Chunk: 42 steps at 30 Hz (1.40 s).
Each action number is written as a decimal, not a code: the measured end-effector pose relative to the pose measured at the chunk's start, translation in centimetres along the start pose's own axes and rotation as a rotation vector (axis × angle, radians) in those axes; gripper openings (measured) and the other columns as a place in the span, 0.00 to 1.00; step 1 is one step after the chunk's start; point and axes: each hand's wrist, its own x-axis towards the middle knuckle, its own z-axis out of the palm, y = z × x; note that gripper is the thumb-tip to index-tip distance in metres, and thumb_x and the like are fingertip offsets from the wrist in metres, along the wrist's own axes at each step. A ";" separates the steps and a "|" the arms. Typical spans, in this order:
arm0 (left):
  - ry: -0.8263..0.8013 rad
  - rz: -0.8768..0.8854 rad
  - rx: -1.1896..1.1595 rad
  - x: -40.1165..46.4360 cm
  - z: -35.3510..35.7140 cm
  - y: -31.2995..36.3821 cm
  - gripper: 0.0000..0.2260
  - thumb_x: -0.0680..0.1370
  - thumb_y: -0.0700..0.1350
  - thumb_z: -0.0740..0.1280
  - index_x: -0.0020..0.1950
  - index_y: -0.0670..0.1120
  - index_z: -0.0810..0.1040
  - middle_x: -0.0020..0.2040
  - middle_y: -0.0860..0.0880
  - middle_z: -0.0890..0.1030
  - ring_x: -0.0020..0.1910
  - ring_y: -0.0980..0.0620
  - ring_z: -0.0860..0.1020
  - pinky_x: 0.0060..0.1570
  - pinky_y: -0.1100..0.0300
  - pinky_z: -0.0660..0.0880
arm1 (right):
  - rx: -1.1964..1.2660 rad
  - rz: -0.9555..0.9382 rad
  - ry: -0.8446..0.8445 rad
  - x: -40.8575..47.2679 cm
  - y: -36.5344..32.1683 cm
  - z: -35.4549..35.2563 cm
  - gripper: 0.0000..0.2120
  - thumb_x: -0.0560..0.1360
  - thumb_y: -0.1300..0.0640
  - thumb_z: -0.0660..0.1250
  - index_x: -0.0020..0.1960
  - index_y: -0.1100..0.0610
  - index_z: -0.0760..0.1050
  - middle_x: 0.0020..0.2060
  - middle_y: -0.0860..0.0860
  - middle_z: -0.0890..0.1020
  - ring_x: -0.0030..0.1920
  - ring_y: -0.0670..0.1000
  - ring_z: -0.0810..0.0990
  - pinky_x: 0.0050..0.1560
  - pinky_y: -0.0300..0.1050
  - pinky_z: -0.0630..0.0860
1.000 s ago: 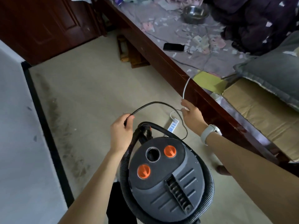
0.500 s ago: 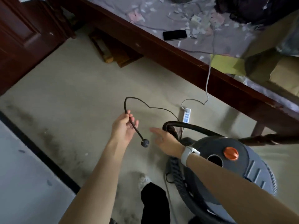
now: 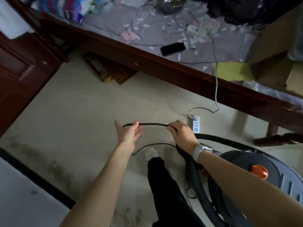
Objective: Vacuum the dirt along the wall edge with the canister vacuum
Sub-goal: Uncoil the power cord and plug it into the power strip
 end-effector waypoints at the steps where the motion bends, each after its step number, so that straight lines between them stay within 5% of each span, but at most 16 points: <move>1: -0.018 0.042 0.110 0.9 0.8 0.6 0.26 0.78 0.32 0.63 0.74 0.44 0.60 0.46 0.40 0.77 0.35 0.53 0.79 0.50 0.53 0.77 | -0.005 0.000 0.042 1.4 0.0 -0.5 0.12 0.80 0.55 0.61 0.55 0.60 0.79 0.48 0.57 0.77 0.51 0.58 0.76 0.49 0.49 0.72; 4: -0.114 0.217 0.647 4.1 3.4 2.4 0.08 0.78 0.36 0.65 0.56 0.42 0.76 0.48 0.38 0.80 0.39 0.50 0.82 0.50 0.51 0.77 | 0.046 0.034 0.167 5.5 0.2 -1.3 0.11 0.80 0.57 0.61 0.54 0.61 0.79 0.47 0.58 0.77 0.50 0.58 0.76 0.50 0.50 0.71; 8: -0.254 0.480 1.342 9.4 6.1 5.1 0.10 0.76 0.45 0.69 0.55 0.42 0.81 0.48 0.41 0.81 0.51 0.43 0.78 0.48 0.59 0.69 | 0.086 0.145 0.219 9.4 1.1 -1.6 0.11 0.80 0.59 0.61 0.53 0.63 0.79 0.45 0.58 0.78 0.48 0.60 0.76 0.50 0.51 0.71; 12: -0.433 0.722 1.542 13.0 9.6 7.3 0.10 0.74 0.48 0.71 0.50 0.43 0.84 0.47 0.47 0.74 0.54 0.47 0.72 0.52 0.57 0.69 | -0.053 0.295 0.365 11.3 1.8 -1.8 0.11 0.79 0.55 0.62 0.52 0.60 0.80 0.45 0.58 0.76 0.49 0.60 0.74 0.46 0.49 0.69; 15: -0.684 0.667 1.561 13.8 13.0 7.6 0.08 0.75 0.47 0.69 0.48 0.43 0.83 0.47 0.47 0.79 0.50 0.48 0.75 0.45 0.64 0.65 | -0.129 0.605 0.232 11.6 2.5 -1.9 0.13 0.81 0.47 0.54 0.54 0.53 0.74 0.42 0.54 0.79 0.45 0.60 0.77 0.39 0.48 0.68; 17: -0.862 0.610 1.578 14.6 15.9 7.2 0.07 0.76 0.46 0.69 0.48 0.44 0.83 0.46 0.48 0.81 0.46 0.48 0.77 0.41 0.66 0.64 | 0.256 0.784 0.271 11.9 3.1 -1.8 0.10 0.82 0.50 0.52 0.52 0.53 0.70 0.42 0.54 0.80 0.42 0.56 0.79 0.39 0.46 0.69; 21: -1.222 0.549 1.695 16.0 19.5 6.1 0.06 0.75 0.46 0.69 0.48 0.45 0.84 0.45 0.52 0.81 0.47 0.53 0.77 0.43 0.70 0.64 | 1.584 1.022 0.847 12.4 3.6 -1.1 0.07 0.80 0.62 0.55 0.47 0.59 0.71 0.44 0.57 0.78 0.41 0.53 0.77 0.42 0.44 0.77; 23: -1.405 0.501 1.785 16.8 20.0 5.3 0.08 0.75 0.47 0.70 0.51 0.45 0.84 0.47 0.52 0.82 0.49 0.54 0.78 0.46 0.72 0.64 | 1.935 1.027 1.210 12.2 3.9 -0.6 0.06 0.80 0.63 0.56 0.47 0.63 0.70 0.38 0.56 0.75 0.39 0.54 0.78 0.45 0.46 0.78; 25: -1.556 0.470 1.890 18.0 20.1 4.5 0.08 0.75 0.48 0.70 0.51 0.46 0.84 0.47 0.53 0.82 0.49 0.54 0.78 0.47 0.70 0.65 | 2.083 1.009 1.536 12.1 4.2 0.0 0.07 0.80 0.63 0.57 0.45 0.63 0.69 0.34 0.55 0.73 0.33 0.51 0.76 0.35 0.42 0.77; 27: -1.667 0.465 1.982 19.2 20.0 3.4 0.08 0.75 0.49 0.70 0.50 0.48 0.84 0.45 0.54 0.81 0.48 0.56 0.77 0.47 0.69 0.66 | 2.029 1.040 1.660 11.8 4.1 1.4 0.10 0.81 0.62 0.56 0.41 0.60 0.67 0.30 0.53 0.69 0.24 0.47 0.70 0.24 0.37 0.70; 30: -1.788 0.471 2.105 21.0 19.3 1.2 0.07 0.75 0.49 0.69 0.49 0.49 0.84 0.47 0.54 0.82 0.48 0.55 0.78 0.50 0.66 0.69 | 1.747 1.175 1.514 11.4 4.3 4.8 0.14 0.82 0.59 0.54 0.40 0.64 0.67 0.28 0.52 0.65 0.21 0.45 0.63 0.21 0.35 0.61; 32: -1.820 0.478 2.183 22.5 19.0 -1.0 0.07 0.76 0.47 0.67 0.51 0.48 0.83 0.51 0.52 0.82 0.51 0.52 0.78 0.53 0.62 0.71 | 1.430 1.285 1.388 11.0 5.1 7.6 0.16 0.81 0.59 0.55 0.46 0.71 0.72 0.31 0.54 0.69 0.27 0.48 0.67 0.27 0.38 0.64; 35: -1.819 0.575 2.241 25.9 19.1 -5.6 0.09 0.78 0.44 0.65 0.55 0.46 0.81 0.55 0.48 0.81 0.54 0.48 0.78 0.55 0.60 0.71 | 1.047 1.374 1.327 10.8 6.8 11.8 0.14 0.80 0.57 0.59 0.57 0.67 0.75 0.48 0.56 0.78 0.49 0.53 0.75 0.47 0.41 0.68; 42: -1.699 0.942 2.226 36.7 21.0 -16.3 0.11 0.79 0.41 0.61 0.58 0.45 0.79 0.56 0.44 0.79 0.56 0.42 0.76 0.55 0.54 0.71 | 0.849 1.388 1.263 16.9 15.0 22.2 0.11 0.79 0.58 0.60 0.59 0.61 0.72 0.49 0.59 0.81 0.51 0.61 0.77 0.42 0.43 0.63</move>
